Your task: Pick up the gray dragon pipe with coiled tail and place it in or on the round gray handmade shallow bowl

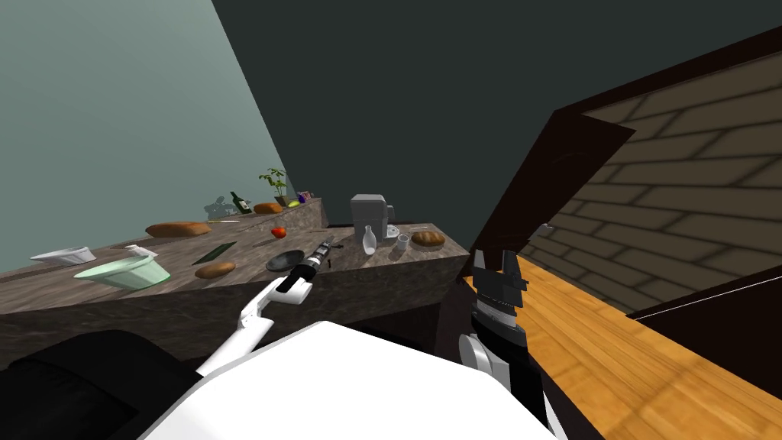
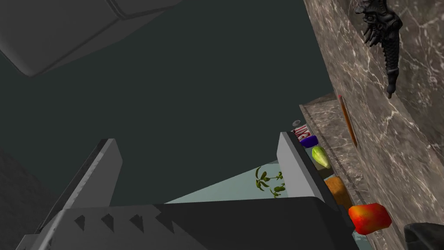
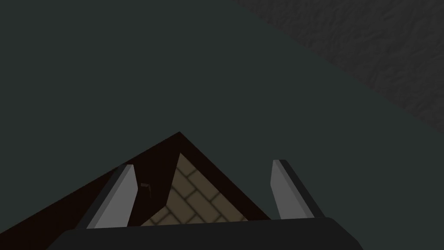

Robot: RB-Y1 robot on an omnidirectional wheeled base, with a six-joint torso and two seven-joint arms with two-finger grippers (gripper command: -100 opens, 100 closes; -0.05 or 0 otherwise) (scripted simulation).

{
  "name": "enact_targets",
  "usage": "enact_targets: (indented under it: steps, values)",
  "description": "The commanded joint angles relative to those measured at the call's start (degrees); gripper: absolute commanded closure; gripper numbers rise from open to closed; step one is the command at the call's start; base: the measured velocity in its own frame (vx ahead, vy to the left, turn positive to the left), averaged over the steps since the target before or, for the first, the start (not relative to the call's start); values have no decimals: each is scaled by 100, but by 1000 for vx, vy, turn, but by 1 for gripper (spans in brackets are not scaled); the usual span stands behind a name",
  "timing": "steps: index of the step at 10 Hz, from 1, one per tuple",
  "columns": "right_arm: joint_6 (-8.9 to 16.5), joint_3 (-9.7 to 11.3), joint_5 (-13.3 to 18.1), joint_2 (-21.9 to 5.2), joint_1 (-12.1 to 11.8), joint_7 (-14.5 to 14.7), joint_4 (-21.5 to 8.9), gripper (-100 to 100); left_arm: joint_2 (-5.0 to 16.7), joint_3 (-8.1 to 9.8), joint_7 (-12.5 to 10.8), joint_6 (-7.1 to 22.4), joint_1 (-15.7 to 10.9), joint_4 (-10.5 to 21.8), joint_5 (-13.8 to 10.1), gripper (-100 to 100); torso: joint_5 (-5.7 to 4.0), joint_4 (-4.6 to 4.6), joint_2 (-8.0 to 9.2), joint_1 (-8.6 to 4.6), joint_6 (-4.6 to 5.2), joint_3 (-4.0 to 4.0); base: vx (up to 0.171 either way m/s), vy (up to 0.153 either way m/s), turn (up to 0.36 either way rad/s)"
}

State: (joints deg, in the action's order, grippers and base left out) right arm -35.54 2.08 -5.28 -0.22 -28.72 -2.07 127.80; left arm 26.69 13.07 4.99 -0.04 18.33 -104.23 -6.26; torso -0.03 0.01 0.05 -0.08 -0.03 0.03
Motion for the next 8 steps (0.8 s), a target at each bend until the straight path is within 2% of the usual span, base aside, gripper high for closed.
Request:
enact_targets:
  steps: [1,2,3,4,5,6,7,8]
  values:
    - [0,0,0,0,0,0,0,0,206,133,1,286,-130,250,-159,-100,0,0,0,0,0,0,-10,-52,-176]
    - [0,1,0,0,1,0,0,0,206,133,1,420,-130,250,-159,-100,-1,0,2,-6,5,1,-12,-50,-80]
    - [0,0,0,0,0,0,0,0,406,255,6,590,-276,485,-321,-100,-1,1,3,-6,1,2,-8,-65,-137]
    - [0,1,0,0,1,0,0,0,406,255,6,776,-276,528,-321,-100,-2,1,2,-11,4,1,-8,-56,-81]
    - [0,0,0,0,0,0,0,0,600,375,17,981,-423,730,-491,-100,-2,0,2,-10,1,1,-3,-69,-187]
    - [0,1,0,0,1,0,0,0,600,375,17,1170,-423,807,-491,-100,-3,0,1,-13,4,1,-4,-50,-70]
    - [0,0,0,0,0,0,0,0,600,375,17,1226,-423,812,-491,-100,-2,0,2,-7,0,1,-3,-17,25]
    - [0,0,0,0,0,0,0,0,787,490,33,1465,-570,1073,-668,-100,1,0,2,4,-1,1,-10,-36,-161]
